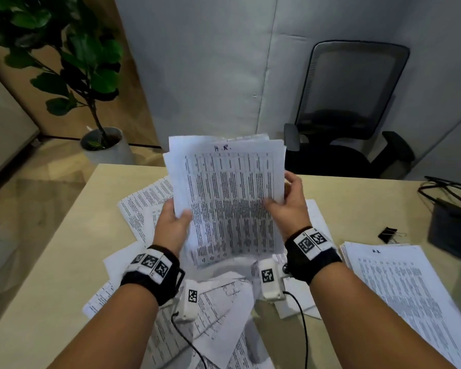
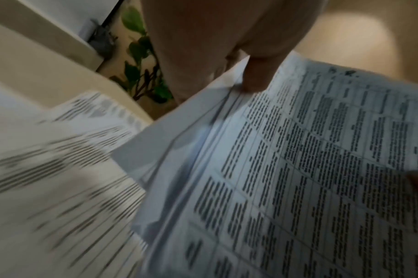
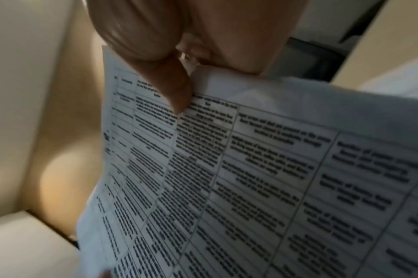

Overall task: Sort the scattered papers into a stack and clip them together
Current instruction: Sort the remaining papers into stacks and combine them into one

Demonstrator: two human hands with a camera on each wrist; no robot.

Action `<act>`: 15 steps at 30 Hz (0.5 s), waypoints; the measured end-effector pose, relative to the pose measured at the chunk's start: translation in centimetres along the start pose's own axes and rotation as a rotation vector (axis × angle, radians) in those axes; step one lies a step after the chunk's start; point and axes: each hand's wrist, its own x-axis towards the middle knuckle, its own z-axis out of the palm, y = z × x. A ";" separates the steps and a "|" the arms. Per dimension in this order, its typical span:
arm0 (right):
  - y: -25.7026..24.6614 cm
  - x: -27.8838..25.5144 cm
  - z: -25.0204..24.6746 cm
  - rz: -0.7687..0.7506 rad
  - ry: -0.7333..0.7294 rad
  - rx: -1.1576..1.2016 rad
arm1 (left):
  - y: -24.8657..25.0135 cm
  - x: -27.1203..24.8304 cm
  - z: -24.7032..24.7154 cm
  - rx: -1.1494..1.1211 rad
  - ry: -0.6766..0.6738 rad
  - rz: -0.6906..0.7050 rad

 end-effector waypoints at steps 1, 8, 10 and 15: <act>-1.2 0.1 0.0 -0.078 0.014 0.015 | 1.5 0.0 0.1 -0.043 0.026 0.086; 0.7 -1.4 -1.2 0.010 -0.052 -0.014 | 3.0 -1.5 0.8 -0.112 0.035 0.193; 2.0 -2.2 -1.3 0.080 -0.030 -0.028 | 2.6 -2.2 1.6 -0.078 0.020 0.196; 0.1 -1.2 -1.1 -0.080 0.124 0.033 | 6.6 -3.0 2.7 -0.171 0.089 0.328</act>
